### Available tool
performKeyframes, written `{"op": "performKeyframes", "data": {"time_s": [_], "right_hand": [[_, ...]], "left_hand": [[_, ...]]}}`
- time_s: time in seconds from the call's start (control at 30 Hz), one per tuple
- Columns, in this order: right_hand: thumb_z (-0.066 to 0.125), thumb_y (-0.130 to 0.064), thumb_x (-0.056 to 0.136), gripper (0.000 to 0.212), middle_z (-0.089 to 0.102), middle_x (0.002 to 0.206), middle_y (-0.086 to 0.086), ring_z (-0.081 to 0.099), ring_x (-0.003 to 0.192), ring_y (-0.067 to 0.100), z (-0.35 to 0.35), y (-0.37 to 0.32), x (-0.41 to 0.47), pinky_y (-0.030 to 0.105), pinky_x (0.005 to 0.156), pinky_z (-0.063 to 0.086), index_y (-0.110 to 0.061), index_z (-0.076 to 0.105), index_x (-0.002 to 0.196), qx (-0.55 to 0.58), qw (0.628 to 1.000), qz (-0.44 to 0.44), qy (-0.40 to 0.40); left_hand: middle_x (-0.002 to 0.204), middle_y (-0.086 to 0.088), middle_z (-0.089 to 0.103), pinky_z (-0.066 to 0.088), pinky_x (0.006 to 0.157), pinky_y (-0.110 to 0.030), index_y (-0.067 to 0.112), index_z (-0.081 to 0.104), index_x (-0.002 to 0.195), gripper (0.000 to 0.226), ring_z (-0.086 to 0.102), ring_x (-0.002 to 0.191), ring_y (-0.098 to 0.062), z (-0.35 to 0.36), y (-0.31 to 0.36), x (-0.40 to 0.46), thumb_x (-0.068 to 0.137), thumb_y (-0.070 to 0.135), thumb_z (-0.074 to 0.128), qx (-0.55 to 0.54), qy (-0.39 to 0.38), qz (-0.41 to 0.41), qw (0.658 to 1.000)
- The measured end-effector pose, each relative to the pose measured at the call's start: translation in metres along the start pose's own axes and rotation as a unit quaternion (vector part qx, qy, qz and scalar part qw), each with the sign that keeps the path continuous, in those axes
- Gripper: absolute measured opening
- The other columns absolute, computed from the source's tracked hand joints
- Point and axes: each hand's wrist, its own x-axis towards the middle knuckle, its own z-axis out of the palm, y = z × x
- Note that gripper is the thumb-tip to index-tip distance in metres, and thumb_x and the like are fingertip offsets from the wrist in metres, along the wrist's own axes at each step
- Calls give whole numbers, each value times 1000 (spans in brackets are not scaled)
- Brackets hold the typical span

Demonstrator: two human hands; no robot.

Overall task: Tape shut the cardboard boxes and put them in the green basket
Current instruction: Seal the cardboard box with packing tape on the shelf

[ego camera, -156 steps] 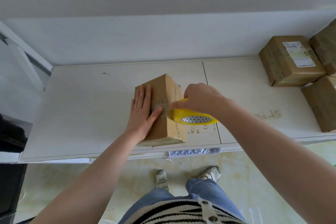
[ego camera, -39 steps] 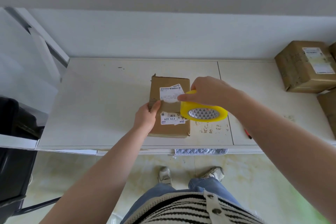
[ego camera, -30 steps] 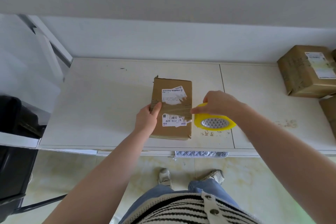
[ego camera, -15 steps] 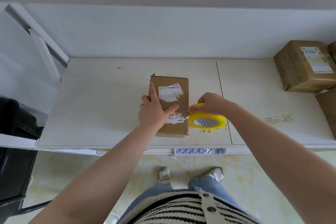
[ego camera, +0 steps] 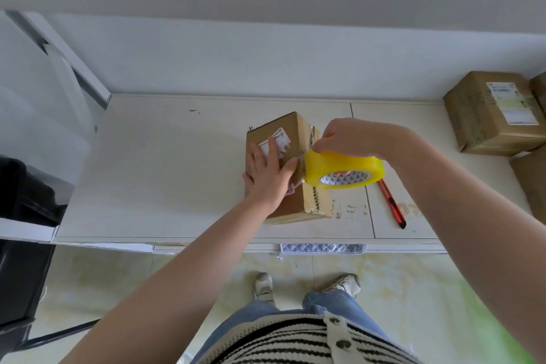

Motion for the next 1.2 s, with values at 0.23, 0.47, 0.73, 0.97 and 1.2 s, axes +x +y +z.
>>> {"op": "performKeyframes", "data": {"time_s": [0.23,0.47,0.73,0.97,1.2], "right_hand": [[55,-66,84,59,47,55,1,44,49,17,5,5,2,27,53,35,-12,53,59,-52,997,5,58],[47,-86,71,74,47,51,-4,47,48,13,24,19,7,26,49,31,-14,44,54,-144,983,58,103],[60,-72,69,54,47,51,-8,48,51,8,18,47,0,28,58,36,-19,61,59,204,976,-69,39],[58,-84,65,64,50,57,-9,48,55,10,27,27,8,25,53,31,-21,48,56,-55,992,3,115],[64,-76,69,62,42,52,-5,44,52,14,59,6,35,27,51,29,-20,43,50,16,997,-10,69]], "left_hand": [[161,-3,-26,-8,117,-54,32,-22,151,109,-24,148,-18,0,0,-5,68,85,26,42,-34,-26,998],[161,-3,-24,-9,117,-53,31,-19,153,92,-21,148,-18,-8,-7,-7,91,67,40,22,-33,-19,999],[164,-3,-7,0,118,-47,33,-1,156,91,-8,150,-23,-51,-21,-13,83,69,40,-29,-47,-31,998],[147,-3,43,23,117,-51,40,18,154,83,35,139,-25,-73,-40,-18,78,73,28,-68,-68,13,995],[125,20,54,38,94,-25,37,28,151,46,51,122,-12,-88,-66,-23,105,42,30,-125,-64,-32,990]]}}
